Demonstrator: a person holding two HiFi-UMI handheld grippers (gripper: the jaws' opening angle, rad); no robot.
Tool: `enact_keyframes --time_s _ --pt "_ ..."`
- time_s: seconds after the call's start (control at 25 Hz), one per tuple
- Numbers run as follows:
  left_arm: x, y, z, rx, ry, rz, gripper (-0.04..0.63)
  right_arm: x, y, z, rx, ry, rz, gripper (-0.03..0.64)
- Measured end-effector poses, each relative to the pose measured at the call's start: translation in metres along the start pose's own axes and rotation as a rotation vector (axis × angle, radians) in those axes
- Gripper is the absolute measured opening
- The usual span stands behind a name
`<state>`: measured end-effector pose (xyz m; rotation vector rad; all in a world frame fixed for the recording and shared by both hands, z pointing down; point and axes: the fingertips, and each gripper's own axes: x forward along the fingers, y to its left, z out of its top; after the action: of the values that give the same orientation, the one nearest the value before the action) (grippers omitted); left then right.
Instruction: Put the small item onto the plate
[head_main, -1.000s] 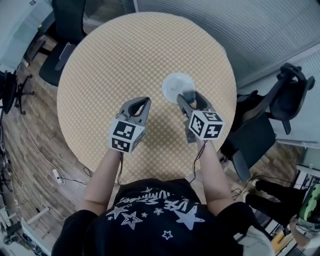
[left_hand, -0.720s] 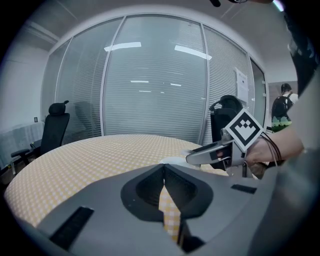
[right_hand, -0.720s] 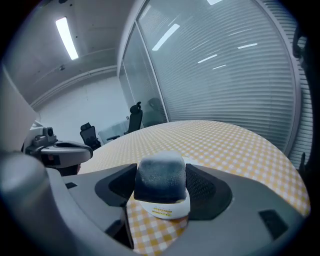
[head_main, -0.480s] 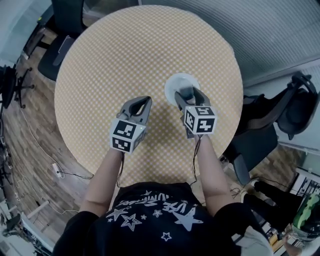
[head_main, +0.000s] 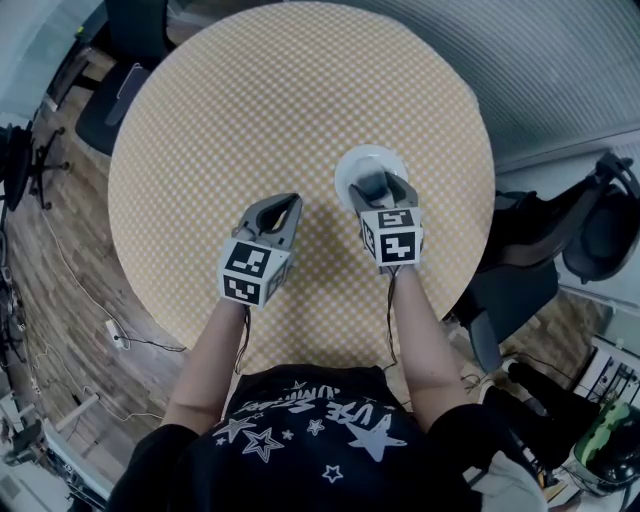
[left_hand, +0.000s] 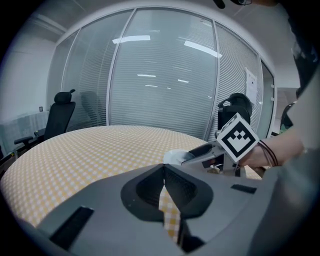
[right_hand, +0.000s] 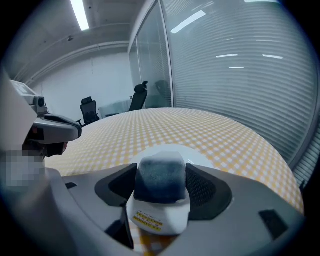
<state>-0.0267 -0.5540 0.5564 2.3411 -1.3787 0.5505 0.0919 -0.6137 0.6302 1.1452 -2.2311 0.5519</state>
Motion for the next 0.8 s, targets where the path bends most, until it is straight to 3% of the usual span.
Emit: enact_keyframes --time_s 0.36,0.8 --pt "-0.006 0.001 -0.008 -0.019 0.012 0.007 0.008 0.007 0.004 -0.008 -0.085 0.078 -0.026 0.311" --pt "-0.032 -0.001 -0.003 -0.034 -0.032 0.019 0.008 0.001 0.004 -0.009 -0.105 0.094 -0.034 0.311"
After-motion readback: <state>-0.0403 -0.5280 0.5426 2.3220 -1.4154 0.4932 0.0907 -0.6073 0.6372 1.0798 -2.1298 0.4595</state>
